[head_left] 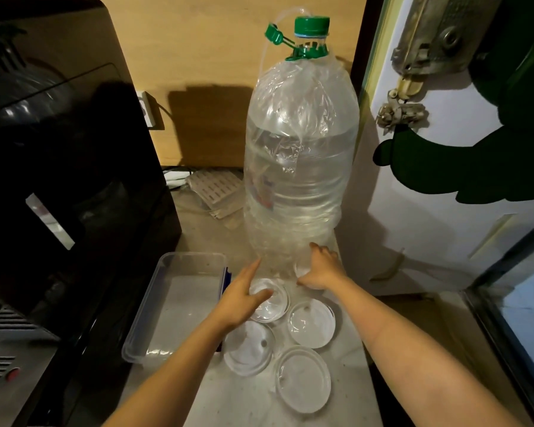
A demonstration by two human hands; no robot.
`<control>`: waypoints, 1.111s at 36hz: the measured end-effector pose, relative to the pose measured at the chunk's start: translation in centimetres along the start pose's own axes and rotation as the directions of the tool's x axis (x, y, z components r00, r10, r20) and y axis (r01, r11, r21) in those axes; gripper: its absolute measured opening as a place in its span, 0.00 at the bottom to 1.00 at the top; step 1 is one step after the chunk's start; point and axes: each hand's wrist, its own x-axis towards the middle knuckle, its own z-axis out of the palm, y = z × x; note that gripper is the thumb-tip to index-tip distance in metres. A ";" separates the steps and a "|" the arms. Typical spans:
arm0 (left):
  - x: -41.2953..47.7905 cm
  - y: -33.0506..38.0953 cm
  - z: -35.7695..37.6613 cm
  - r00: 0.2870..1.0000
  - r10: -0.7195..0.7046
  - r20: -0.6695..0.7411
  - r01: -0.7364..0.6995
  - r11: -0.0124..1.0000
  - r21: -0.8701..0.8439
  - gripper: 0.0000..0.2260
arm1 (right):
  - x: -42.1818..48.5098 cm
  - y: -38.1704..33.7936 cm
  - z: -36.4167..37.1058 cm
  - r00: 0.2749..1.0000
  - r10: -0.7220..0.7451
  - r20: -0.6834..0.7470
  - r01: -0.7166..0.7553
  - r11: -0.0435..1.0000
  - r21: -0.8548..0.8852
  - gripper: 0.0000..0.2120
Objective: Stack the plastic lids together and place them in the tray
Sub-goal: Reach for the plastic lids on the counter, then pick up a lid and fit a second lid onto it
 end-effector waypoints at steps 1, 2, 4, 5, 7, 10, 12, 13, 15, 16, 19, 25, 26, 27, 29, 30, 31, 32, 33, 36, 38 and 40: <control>0.1 0.1 -0.1 1.000 -0.016 -0.003 0.016 0.998 -0.057 0.30 | -0.2 0.0 -0.5 1.000 -0.008 0.001 0.008 1.000 0.019 0.46; 0.3 0.3 -0.2 0.999 -0.034 -0.006 0.033 0.993 -0.116 0.30 | -0.4 -0.1 -1.1 1.000 -0.021 0.000 0.021 0.999 0.037 0.47; 0.5 0.8 -0.3 0.997 -0.081 -0.015 0.075 0.971 -0.229 0.30 | -1.1 -0.2 -2.2 0.998 -0.068 -0.017 0.069 0.996 0.064 0.47; 0.7 1.0 -0.3 0.994 -0.105 -0.018 0.095 0.951 -0.294 0.30 | -1.5 -0.4 -2.8 0.994 -0.104 -0.039 0.106 0.992 0.071 0.47; 1.1 1.5 -0.5 0.991 -0.135 -0.005 0.121 0.899 -0.422 0.30 | -2.5 -0.8 -4.1 0.976 -0.197 -0.091 0.205 0.975 0.081 0.49; 1.9 2.4 -0.8 0.980 -0.186 0.064 0.188 0.785 -0.590 0.29 | -4.1 -1.7 -5.9 0.921 -0.359 -0.152 0.373 0.925 0.070 0.51; 2.4 3.0 -1.1 0.975 -0.171 0.144 0.223 0.700 -0.679 0.29 | -5.2 -2.4 -7.0 0.880 -0.446 -0.166 0.461 0.885 0.070 0.51; 2.5 3.4 -1.3 0.973 -0.140 0.183 0.230 0.660 -0.715 0.30 | -5.8 -2.8 -7.5 0.861 -0.481 -0.169 0.497 0.864 0.073 0.52; 2.9 3.9 -1.6 0.965 -0.035 0.261 0.232 0.583 -0.778 0.34 | -6.8 -3.4 -8.2 0.818 -0.548 -0.175 0.564 0.823 0.062 0.53; 2.9 4.3 -1.7 0.954 0.022 0.299 0.239 0.546 -0.803 0.36 | -7.2 -3.8 -8.4 0.795 -0.580 -0.177 0.595 0.803 0.042 0.53; 3.0 5.2 -2.2 0.919 0.158 0.362 0.258 0.453 -0.853 0.38 | -8.1 -4.6 -8.5 0.742 -0.651 -0.161 0.659 0.752 -0.005 0.50; 2.3 6.0 -2.4 0.892 0.255 0.374 0.270 0.365 -0.891 0.41 | -9.6 -5.5 -8.6 0.712 -0.699 -0.066 0.697 0.715 -0.053 0.52; 2.2 6.0 -2.4 0.894 0.253 0.369 0.259 0.380 -0.888 0.41 | -9.7 -5.6 -8.6 0.707 -0.705 -0.053 0.702 0.709 -0.061 0.52; 2.1 5.9 -2.5 0.897 0.249 0.365 0.250 0.394 -0.884 0.42 | -9.7 -5.7 -8.5 0.704 -0.709 -0.045 0.706 0.705 -0.070 0.53; 2.0 5.5 -2.8 0.902 0.238 0.361 0.246 0.406 -0.880 0.42 | -9.7 -6.0 -8.4 0.700 -0.713 -0.039 0.708 0.701 -0.089 0.54; 2.1 5.2 -2.9 0.902 0.233 0.363 0.250 0.404 -0.880 0.41 | -9.6 -6.2 -8.3 0.698 -0.715 -0.040 0.710 0.698 -0.095 0.54; 2.1 5.0 -3.1 0.903 0.231 0.363 0.252 0.401 -0.881 0.41 | -9.7 -6.4 -8.2 0.693 -0.719 -0.042 0.714 0.693 -0.098 0.54; 2.2 4.8 -3.2 0.904 0.231 0.360 0.249 0.399 -0.882 0.40 | -9.7 -6.6 -8.2 0.688 -0.724 -0.041 0.718 0.689 -0.099 0.53; 2.2 4.6 -3.4 0.906 0.229 0.356 0.246 0.399 -0.883 0.39 | -9.7 -6.8 -8.1 0.683 -0.729 -0.040 0.723 0.683 -0.102 0.53; 1.9 4.3 -3.8 0.911 0.246 0.332 0.222 0.388 -0.895 0.37 | -9.4 -7.1 -7.8 0.678 -0.733 -0.044 0.727 0.679 -0.099 0.51; 1.6 4.2 -4.2 0.912 0.254 0.321 0.212 0.378 -0.901 0.34 | -9.3 -7.2 -7.9 0.680 -0.731 -0.062 0.727 0.683 -0.074 0.51; 1.5 3.8 -4.5 0.924 0.237 0.301 0.200 0.372 -0.906 0.36 | -9.2 -7.2 -8.2 0.695 -0.713 -0.086 0.715 0.699 -0.017 0.51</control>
